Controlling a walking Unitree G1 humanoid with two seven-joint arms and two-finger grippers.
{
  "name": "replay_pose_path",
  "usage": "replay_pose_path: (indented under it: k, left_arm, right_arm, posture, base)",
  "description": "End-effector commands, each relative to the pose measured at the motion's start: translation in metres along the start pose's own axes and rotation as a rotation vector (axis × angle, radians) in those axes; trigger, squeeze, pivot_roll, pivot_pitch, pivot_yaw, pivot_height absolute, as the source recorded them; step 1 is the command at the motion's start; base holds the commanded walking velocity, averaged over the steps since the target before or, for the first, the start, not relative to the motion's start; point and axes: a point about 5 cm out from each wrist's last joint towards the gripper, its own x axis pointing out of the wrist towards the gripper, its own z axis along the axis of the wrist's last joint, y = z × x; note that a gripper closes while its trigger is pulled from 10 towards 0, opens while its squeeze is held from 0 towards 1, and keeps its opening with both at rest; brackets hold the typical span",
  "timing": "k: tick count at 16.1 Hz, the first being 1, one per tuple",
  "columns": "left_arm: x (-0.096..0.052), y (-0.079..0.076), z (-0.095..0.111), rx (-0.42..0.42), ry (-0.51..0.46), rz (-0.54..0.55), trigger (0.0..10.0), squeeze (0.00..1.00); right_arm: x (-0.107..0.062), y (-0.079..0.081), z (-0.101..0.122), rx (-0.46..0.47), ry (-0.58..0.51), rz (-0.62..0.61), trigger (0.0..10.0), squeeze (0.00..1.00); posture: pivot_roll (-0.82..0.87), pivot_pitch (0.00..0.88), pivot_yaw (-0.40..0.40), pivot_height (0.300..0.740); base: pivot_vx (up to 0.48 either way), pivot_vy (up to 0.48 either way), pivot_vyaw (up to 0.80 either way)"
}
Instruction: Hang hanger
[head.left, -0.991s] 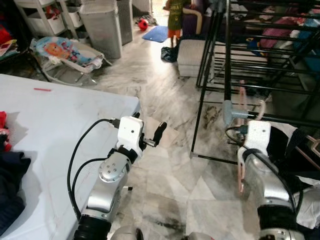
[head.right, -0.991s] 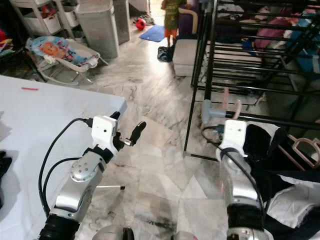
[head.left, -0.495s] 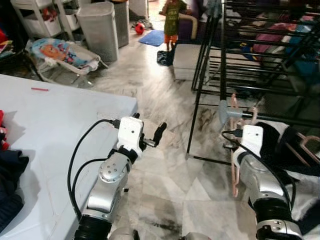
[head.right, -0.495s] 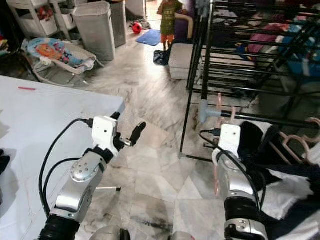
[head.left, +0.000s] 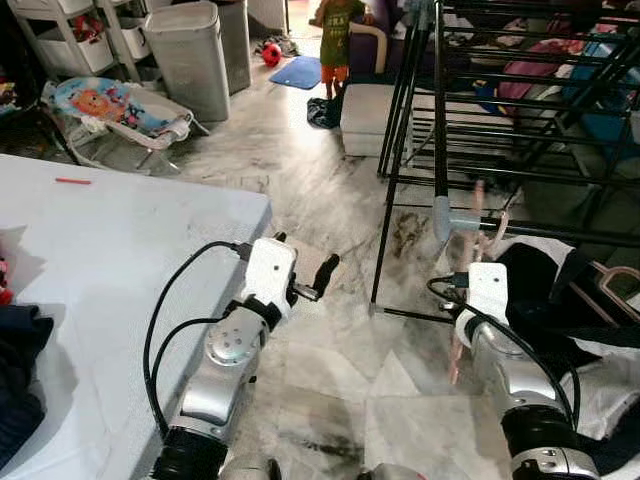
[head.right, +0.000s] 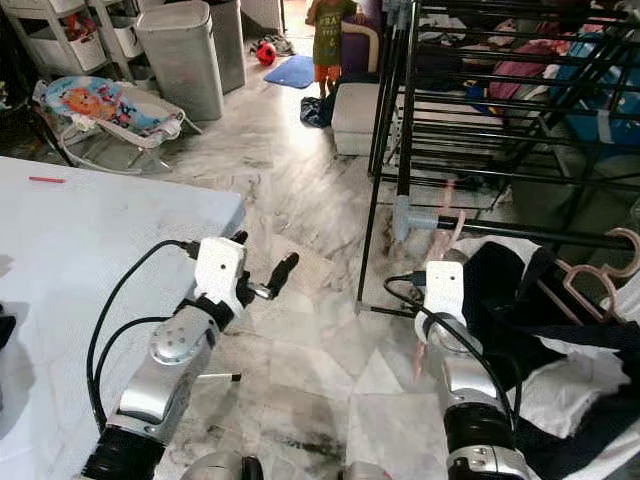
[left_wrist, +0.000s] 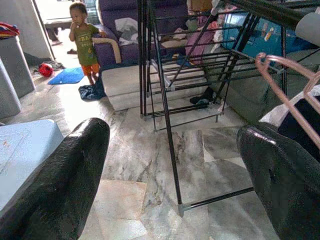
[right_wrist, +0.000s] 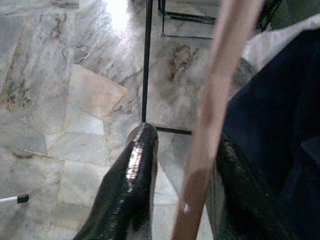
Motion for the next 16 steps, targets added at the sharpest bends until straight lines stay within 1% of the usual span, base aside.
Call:
replay_pose_path:
  k: [1,3,4,5,6,8,10,11,14,16]
  left_arm:
    - [0.001,0.001,-0.001,0.018,0.007,0.004,10.0,0.0]
    - [0.0,0.002,-0.001,0.034,0.012,0.017,10.0,0.0]
    - [-0.001,0.003,-0.003,0.042,0.021,0.026,10.0,0.0]
    - [-0.004,0.004,-0.006,0.044,0.036,0.029,10.0,0.0]
    - [-0.009,0.004,-0.01,0.051,0.054,0.022,10.0,0.0]
    - [-0.013,0.004,-0.015,0.057,0.068,0.015,10.0,0.0]
    - [-0.012,0.004,-0.015,0.064,0.07,0.009,10.0,0.0]
    - [-0.01,0.003,-0.014,0.074,0.07,0.0,10.0,0.0]
    - [-0.009,0.001,-0.014,0.081,0.073,-0.014,10.0,0.0]
    - [-0.01,0.0,-0.016,0.082,0.078,-0.012,10.0,0.0]
  right_arm:
    - [0.0,0.0,0.001,-0.032,-0.015,0.0,10.0,1.0]
    - [-0.003,-0.003,0.008,-0.059,-0.103,-0.028,10.0,1.0]
    - [-0.008,-0.004,0.01,-0.056,-0.136,-0.021,10.0,1.0]
    - [-0.015,-0.004,0.01,-0.08,-0.162,-0.013,10.0,1.0]
    - [-0.026,-0.007,0.006,-0.086,-0.181,-0.035,10.0,1.0]
    - [-0.041,-0.01,-0.004,-0.078,-0.188,-0.062,10.0,1.0]
    - [-0.048,-0.009,-0.009,-0.079,-0.187,-0.064,10.0,1.0]
    - [-0.053,-0.008,-0.016,-0.081,-0.167,-0.063,10.0,1.0]
    - [-0.058,-0.01,-0.026,-0.078,-0.125,-0.071,10.0,1.0]
    - [-0.055,-0.011,-0.025,-0.075,-0.12,-0.072,10.0,1.0]
  posture:
    - [-0.02,0.0,0.04,0.74]
    - [-0.02,0.0,0.043,0.74]
    - [-0.02,0.0,0.045,0.74]
    - [-0.01,0.0,0.053,0.74]
    - [-0.02,0.0,0.061,0.74]
    - [-0.03,0.0,0.067,0.74]
    - [-0.03,0.0,0.074,0.74]
    - [-0.04,0.0,0.079,0.74]
    - [-0.04,0.0,0.082,0.74]
    - [-0.04,0.0,0.075,0.74]
  base:
    - [0.0,0.0,0.0]
    - [0.0,0.0,0.0]
    - [0.0,0.0,0.0]
    - [0.0,0.0,0.0]
    - [0.0,0.0,0.0]
    - [0.0,0.0,0.0]
    - [0.0,0.0,0.0]
    - [0.0,0.0,0.0]
    - [0.0,0.0,0.0]
    - [0.0,0.0,0.0]
